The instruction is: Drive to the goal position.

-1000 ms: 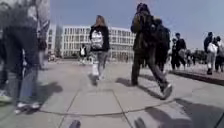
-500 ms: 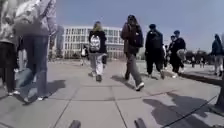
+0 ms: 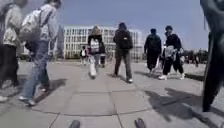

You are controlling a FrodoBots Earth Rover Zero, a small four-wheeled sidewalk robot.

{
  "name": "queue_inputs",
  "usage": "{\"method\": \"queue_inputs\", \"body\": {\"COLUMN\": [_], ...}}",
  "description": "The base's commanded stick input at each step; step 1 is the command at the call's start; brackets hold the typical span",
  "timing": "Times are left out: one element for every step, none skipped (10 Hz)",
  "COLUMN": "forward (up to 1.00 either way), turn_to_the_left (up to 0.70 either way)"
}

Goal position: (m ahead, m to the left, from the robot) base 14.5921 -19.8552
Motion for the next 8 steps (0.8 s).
{"method": "queue_inputs", "body": {"forward": [0.85, 0.85, 0.85, 0.85, 0.85, 0.85, 0.85, 0.85], "turn_to_the_left": [-0.01, -0.01, -0.01, -0.01, -0.01, -0.17, -0.2, -0.23]}}
